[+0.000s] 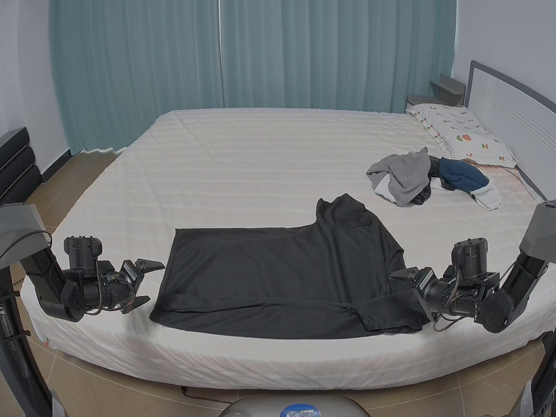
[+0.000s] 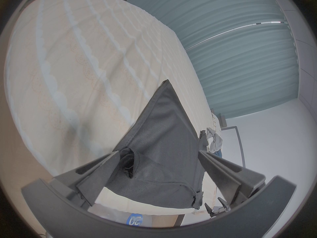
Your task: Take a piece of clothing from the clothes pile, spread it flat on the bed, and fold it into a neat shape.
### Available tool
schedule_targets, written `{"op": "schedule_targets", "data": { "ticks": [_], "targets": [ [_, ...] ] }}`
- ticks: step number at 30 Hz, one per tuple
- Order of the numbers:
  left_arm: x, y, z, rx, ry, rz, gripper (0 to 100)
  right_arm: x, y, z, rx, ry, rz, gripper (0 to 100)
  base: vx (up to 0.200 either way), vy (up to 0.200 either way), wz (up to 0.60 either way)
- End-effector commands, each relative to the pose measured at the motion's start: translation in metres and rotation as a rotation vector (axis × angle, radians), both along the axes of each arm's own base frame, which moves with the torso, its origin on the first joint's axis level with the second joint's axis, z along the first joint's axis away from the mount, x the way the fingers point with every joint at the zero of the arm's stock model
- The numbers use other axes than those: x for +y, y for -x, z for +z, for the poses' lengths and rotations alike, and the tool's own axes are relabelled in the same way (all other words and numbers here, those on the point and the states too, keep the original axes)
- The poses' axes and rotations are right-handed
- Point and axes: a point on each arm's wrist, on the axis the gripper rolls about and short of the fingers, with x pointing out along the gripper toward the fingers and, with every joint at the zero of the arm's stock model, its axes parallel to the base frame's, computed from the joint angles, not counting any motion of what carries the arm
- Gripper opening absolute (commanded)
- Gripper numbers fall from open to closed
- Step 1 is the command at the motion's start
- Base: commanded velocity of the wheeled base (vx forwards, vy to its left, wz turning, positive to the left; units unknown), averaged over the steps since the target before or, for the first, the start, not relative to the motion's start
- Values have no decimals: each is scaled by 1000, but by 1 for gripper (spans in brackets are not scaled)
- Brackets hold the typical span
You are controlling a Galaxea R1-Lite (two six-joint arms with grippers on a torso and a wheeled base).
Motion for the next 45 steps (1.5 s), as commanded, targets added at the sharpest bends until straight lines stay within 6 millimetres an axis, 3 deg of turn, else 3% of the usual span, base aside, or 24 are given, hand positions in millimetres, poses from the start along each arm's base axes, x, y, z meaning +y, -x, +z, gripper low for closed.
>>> {"op": "schedule_targets", "data": {
  "ticks": [1, 3, 5, 11, 17, 21, 32, 36, 45],
  "targets": [
    [1, -3, 3, -23, -12, 14, 100, 1, -16, -34, 72, 23, 2, 100, 0, 0, 0],
    [1, -1, 8, -41, -16, 20, 100, -4, -24, -48, 82, 34, -12, 100, 0, 0, 0],
    [1, 0, 10, -48, -15, 20, 100, -7, -26, -44, 56, 18, -25, 100, 0, 0, 0],
    [2, 2, 12, -44, -4, 28, 100, -10, -15, 5, -53, -123, -60, 100, 0, 0, 0],
    [0, 6, 22, -64, 1, 28, 100, -19, -11, 0, -32, -126, -90, 100, 200, 0, 0],
    [-9, 10, 50, -106, 82, 76, 100, -21, -11, 0, -48, -133, -90, 100, 50, 0, 0],
    [-26, 16, 49, -76, 102, 48, 100, -21, -9, -4, -32, -130, -88, 100, 0, 0, 0],
    [-60, 26, 42, 9, 95, -56, 100, -20, -8, -4, -32, -128, -87, 100, 0, 0, 0],
    [-103, 36, 22, 164, -25, -149, 100, -20, -6, -5, -25, -127, -86, 100, 0, 0, 0]
  ]
}}
